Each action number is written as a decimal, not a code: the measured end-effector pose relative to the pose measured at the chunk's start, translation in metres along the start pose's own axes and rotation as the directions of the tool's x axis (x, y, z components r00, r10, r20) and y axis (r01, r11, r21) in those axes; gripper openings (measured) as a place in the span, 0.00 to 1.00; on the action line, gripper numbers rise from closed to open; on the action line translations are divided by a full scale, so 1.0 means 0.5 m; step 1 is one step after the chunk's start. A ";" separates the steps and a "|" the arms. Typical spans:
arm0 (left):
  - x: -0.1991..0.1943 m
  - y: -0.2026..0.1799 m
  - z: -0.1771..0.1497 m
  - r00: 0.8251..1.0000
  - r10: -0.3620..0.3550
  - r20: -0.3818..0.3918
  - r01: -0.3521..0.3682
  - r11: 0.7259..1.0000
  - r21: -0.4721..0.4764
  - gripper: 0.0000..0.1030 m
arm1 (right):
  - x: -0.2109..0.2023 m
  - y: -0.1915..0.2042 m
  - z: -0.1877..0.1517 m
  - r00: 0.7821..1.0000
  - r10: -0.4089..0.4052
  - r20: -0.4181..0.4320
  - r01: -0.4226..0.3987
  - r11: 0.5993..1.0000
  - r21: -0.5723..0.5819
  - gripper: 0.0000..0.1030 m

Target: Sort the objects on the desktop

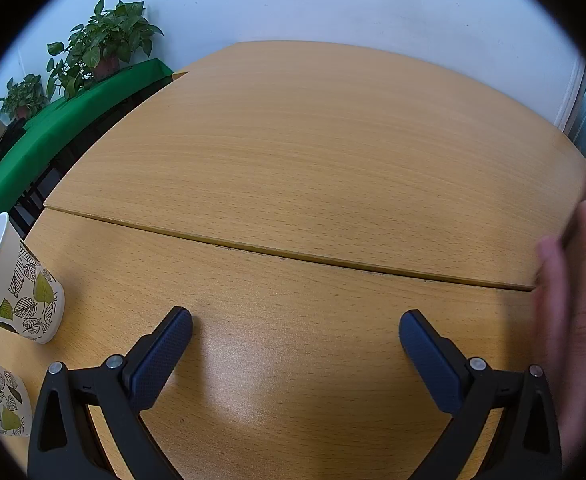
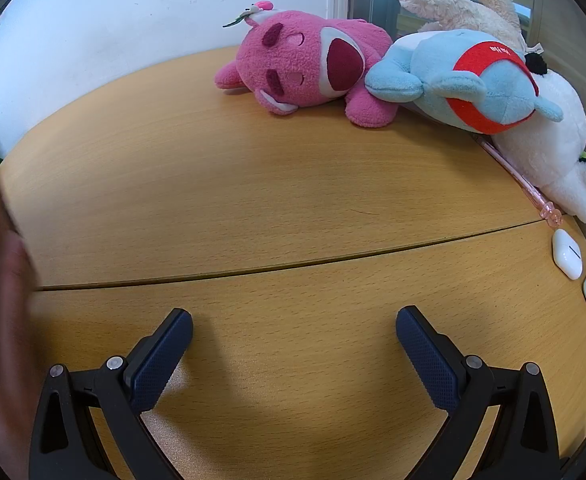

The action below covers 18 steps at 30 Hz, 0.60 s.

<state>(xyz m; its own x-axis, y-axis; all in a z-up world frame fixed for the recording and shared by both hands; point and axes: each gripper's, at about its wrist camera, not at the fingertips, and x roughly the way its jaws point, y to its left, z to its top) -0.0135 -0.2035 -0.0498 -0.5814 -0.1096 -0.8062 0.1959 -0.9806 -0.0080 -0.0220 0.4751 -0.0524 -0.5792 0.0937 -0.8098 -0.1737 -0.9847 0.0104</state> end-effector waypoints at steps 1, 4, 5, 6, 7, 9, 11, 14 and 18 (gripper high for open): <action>0.000 0.000 -0.001 1.000 0.000 0.000 0.000 1.000 0.000 1.00 | 0.001 0.000 0.002 1.000 0.000 0.000 0.000 1.000 0.000 1.00; -0.001 0.000 -0.001 1.000 0.000 0.000 0.000 1.000 0.000 1.00 | -0.001 0.001 0.004 1.000 0.000 0.000 0.000 1.000 0.000 1.00; -0.001 0.000 -0.001 1.000 0.000 0.000 0.000 1.000 0.000 1.00 | -0.001 0.001 0.004 1.000 0.000 0.000 0.000 1.000 0.000 1.00; 0.000 0.000 0.000 1.000 0.000 0.000 0.000 1.000 0.000 1.00 | -0.002 0.001 0.004 1.000 0.000 0.000 0.000 1.000 0.000 1.00; 0.000 0.000 0.000 1.000 0.000 0.000 0.000 1.000 0.000 1.00 | -0.003 0.001 0.005 1.000 0.000 0.000 0.000 1.000 0.000 1.00; 0.000 0.000 0.000 1.000 0.000 0.000 0.000 1.000 0.000 1.00 | -0.004 0.002 0.006 1.000 0.000 -0.001 0.000 1.000 0.000 1.00; 0.000 0.000 -0.001 1.000 0.001 0.000 -0.001 1.000 0.000 1.00 | -0.006 0.002 0.007 1.000 0.000 -0.001 0.000 1.000 0.000 1.00; 0.000 0.000 0.000 1.000 0.001 0.000 -0.001 1.000 0.000 1.00 | -0.008 0.002 0.008 1.000 0.000 0.000 0.000 1.000 0.001 1.00; 0.000 0.000 0.000 1.000 0.002 0.001 -0.002 1.000 0.000 1.00 | -0.009 0.002 0.011 1.000 0.001 0.000 -0.001 1.000 0.001 1.00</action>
